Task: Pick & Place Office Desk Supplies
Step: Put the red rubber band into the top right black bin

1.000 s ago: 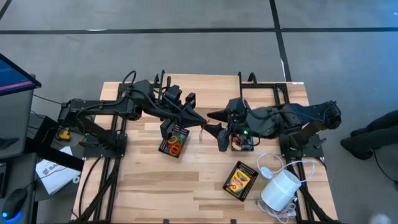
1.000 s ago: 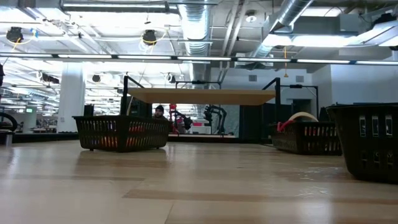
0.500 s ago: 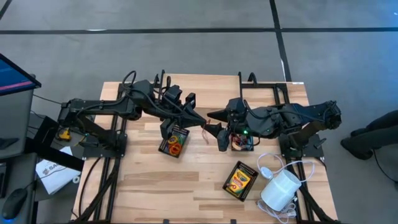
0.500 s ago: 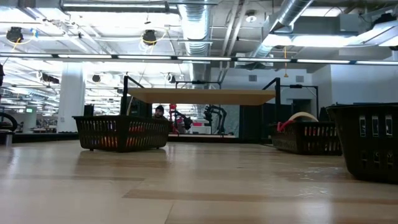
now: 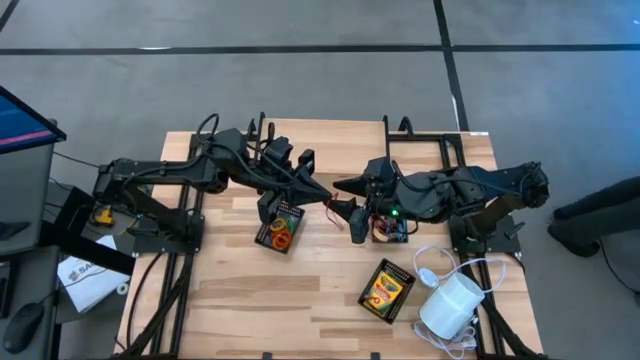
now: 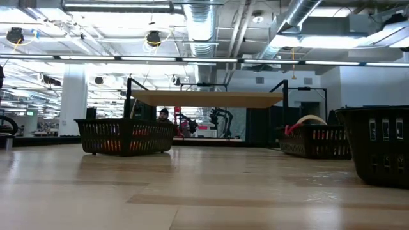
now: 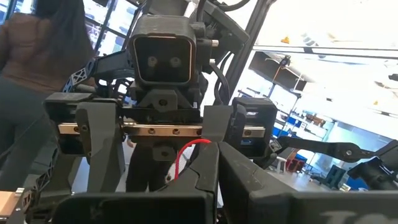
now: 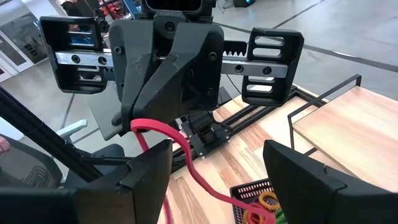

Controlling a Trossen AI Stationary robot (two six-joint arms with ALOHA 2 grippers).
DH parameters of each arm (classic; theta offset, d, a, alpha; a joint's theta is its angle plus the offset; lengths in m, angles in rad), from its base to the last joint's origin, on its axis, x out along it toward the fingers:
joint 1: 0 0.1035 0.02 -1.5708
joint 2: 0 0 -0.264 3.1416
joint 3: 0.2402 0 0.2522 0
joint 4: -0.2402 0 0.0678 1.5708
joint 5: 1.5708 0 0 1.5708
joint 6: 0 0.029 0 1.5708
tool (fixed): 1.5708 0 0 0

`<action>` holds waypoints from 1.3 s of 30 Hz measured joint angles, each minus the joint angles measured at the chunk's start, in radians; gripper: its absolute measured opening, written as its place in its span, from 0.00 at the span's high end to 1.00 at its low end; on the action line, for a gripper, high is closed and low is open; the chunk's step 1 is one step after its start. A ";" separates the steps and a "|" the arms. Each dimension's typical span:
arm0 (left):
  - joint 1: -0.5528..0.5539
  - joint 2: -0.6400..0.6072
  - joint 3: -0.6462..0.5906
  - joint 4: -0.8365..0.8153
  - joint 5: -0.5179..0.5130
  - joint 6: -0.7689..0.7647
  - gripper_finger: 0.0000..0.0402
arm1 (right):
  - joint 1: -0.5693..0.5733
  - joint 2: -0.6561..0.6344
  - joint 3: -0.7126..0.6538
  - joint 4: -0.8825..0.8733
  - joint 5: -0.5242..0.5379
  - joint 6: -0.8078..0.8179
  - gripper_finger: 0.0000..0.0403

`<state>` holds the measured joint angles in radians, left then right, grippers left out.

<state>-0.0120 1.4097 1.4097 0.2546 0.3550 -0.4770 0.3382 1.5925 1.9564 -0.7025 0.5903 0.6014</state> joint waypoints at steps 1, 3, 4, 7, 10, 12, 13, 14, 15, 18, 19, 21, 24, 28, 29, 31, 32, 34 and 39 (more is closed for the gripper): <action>0.000 0.000 0.000 0.000 0.000 0.000 1.00 | 0.000 0.000 0.000 0.000 0.000 0.000 0.38; 0.000 0.000 0.000 0.000 0.000 0.000 1.00 | 0.000 0.000 0.000 0.000 0.000 0.000 0.38; 0.000 0.000 0.000 0.000 0.000 0.000 1.00 | 0.000 0.000 0.000 0.000 0.000 0.000 0.38; 0.000 0.000 0.000 0.000 -0.001 0.000 1.00 | 0.000 0.000 0.000 0.000 0.000 0.000 0.39; 0.000 0.000 0.000 0.000 -0.001 0.000 1.00 | 0.000 0.000 0.000 0.000 0.000 0.000 0.43; 0.000 0.000 0.000 0.000 -0.004 0.000 1.00 | 0.000 0.000 0.000 0.000 0.000 0.000 0.48; 0.000 0.000 0.000 0.000 -0.004 0.000 1.00 | 0.000 0.000 0.000 0.000 0.000 0.000 0.51; 0.000 0.000 0.000 0.000 -0.004 0.000 1.00 | 0.000 0.000 0.000 0.000 0.000 0.000 0.54; 0.000 0.000 0.000 0.000 -0.004 0.000 1.00 | 0.000 0.000 0.000 0.000 0.000 0.000 0.57; 0.000 0.000 0.000 0.000 -0.004 0.000 1.00 | 0.000 0.000 0.000 0.000 0.000 0.000 0.68; 0.000 0.000 0.000 0.000 -0.004 0.000 1.00 | 0.000 0.000 0.000 0.000 0.000 0.000 0.71; 0.000 0.000 0.000 0.000 -0.004 0.000 1.00 | 0.000 0.000 0.000 0.000 -0.002 0.000 0.78; 0.000 0.000 0.000 0.000 -0.003 0.000 1.00 | 0.000 0.000 0.000 0.000 -0.025 0.000 0.89; 0.000 0.000 0.000 0.000 -0.003 0.000 1.00 | 0.000 0.000 0.000 -0.001 -0.059 0.000 0.98; 0.000 0.000 0.000 0.000 -0.003 0.000 1.00 | 0.000 0.000 0.000 -0.001 -0.059 0.000 0.98; 0.000 0.000 0.000 0.000 -0.002 0.000 1.00 | 0.000 0.000 0.000 -0.001 -0.059 0.000 0.97; 0.000 0.000 0.000 0.000 0.000 0.001 1.00 | 0.000 0.000 0.000 -0.001 -0.059 0.000 0.97; 0.000 0.000 0.000 0.000 0.000 0.001 1.00 | 0.000 0.000 0.000 -0.001 -0.059 0.000 0.99; 0.000 0.000 0.000 0.000 0.000 0.000 1.00 | 0.000 0.000 0.000 -0.001 -0.059 0.000 0.99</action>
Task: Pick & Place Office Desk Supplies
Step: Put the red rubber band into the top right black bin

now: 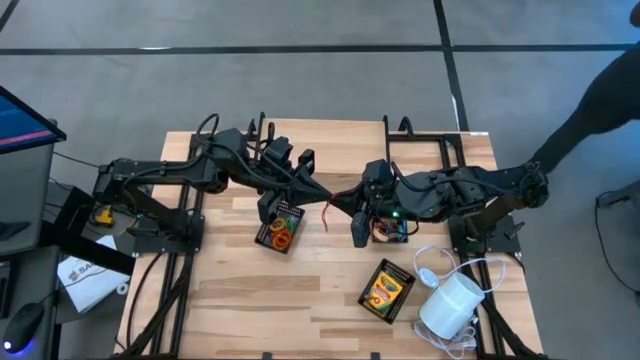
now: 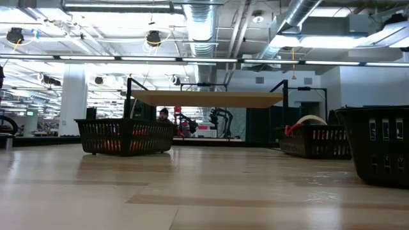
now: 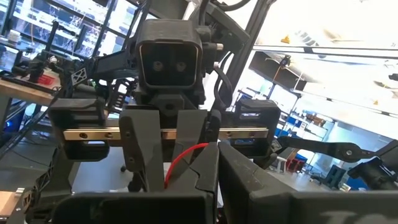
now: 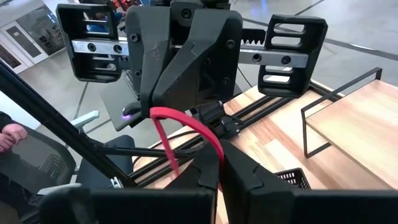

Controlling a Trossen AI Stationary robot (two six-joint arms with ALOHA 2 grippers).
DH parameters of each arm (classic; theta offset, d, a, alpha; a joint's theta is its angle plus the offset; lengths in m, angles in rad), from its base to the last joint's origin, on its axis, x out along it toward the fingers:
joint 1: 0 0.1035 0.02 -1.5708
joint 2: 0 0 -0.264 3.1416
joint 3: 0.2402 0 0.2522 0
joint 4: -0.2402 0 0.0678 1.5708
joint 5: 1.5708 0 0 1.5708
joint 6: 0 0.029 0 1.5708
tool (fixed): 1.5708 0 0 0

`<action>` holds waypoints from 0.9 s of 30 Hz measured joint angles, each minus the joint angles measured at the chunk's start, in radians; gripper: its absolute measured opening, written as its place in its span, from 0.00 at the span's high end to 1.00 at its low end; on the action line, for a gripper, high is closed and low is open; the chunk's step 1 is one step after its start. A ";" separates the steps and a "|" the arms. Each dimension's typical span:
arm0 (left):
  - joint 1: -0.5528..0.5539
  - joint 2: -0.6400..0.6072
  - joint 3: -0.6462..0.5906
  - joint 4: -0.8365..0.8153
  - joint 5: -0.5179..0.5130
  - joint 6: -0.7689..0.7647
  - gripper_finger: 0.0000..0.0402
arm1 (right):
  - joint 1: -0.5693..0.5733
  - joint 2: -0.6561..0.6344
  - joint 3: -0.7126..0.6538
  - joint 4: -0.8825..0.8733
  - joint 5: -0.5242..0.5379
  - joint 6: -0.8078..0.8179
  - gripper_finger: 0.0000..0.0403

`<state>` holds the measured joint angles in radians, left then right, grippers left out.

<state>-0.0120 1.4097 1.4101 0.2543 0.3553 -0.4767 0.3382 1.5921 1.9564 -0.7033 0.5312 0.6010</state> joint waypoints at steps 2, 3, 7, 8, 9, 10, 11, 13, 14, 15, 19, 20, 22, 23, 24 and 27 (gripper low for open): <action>0.000 0.000 0.000 0.000 0.000 0.000 1.00 | 0.000 0.000 0.000 0.000 0.000 -0.002 0.99; 0.000 0.000 0.000 0.000 0.000 0.000 1.00 | 0.000 0.000 0.000 0.000 0.000 -0.002 0.99; 0.000 0.000 0.000 0.000 -0.001 0.000 1.00 | 0.000 0.000 0.000 0.000 0.000 -0.002 1.00; 0.000 0.000 0.000 0.000 -0.001 0.000 1.00 | 0.000 0.000 0.000 0.000 0.000 -0.002 1.00; 0.000 0.000 0.000 0.000 -0.001 0.000 1.00 | -0.001 0.000 0.000 0.000 0.000 -0.002 1.00; 0.000 0.000 0.000 0.000 -0.001 0.000 1.00 | -0.001 0.000 0.000 0.000 0.000 -0.002 1.00; 0.000 0.000 0.000 0.000 -0.001 0.000 1.00 | -0.001 0.000 0.000 0.000 0.000 -0.003 1.00; 0.000 0.000 0.000 0.000 -0.001 0.000 1.00 | -0.001 0.000 0.000 0.000 0.000 -0.003 1.00; 0.000 0.000 0.000 0.000 -0.001 0.000 1.00 | -0.001 0.000 0.000 0.000 0.000 -0.004 1.00; 0.000 0.000 0.000 0.000 -0.002 0.000 0.99 | -0.001 0.000 0.000 0.000 0.000 -0.005 1.00; 0.000 0.000 0.000 -0.003 -0.005 0.001 0.96 | -0.001 0.000 0.000 0.000 0.000 -0.007 1.00; 0.000 0.000 0.000 -0.004 -0.005 0.001 0.94 | -0.001 0.000 0.000 0.000 0.000 -0.007 1.00; 0.000 0.000 0.000 -0.004 -0.005 0.001 0.91 | -0.001 0.000 0.000 0.000 0.000 -0.007 1.00; 0.000 0.000 0.000 -0.004 -0.005 0.001 0.89 | -0.001 0.000 0.000 0.000 0.000 -0.007 1.00; 0.000 0.000 0.000 -0.004 -0.005 0.000 0.88 | -0.001 0.000 0.000 0.000 0.000 -0.007 1.00; 0.000 0.000 0.000 -0.004 -0.004 0.000 0.82 | -0.001 0.000 0.000 0.000 0.000 -0.007 1.00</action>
<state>-0.0118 1.4097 1.4105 0.2504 0.3511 -0.4763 0.3374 1.5921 1.9564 -0.7036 0.5316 0.5941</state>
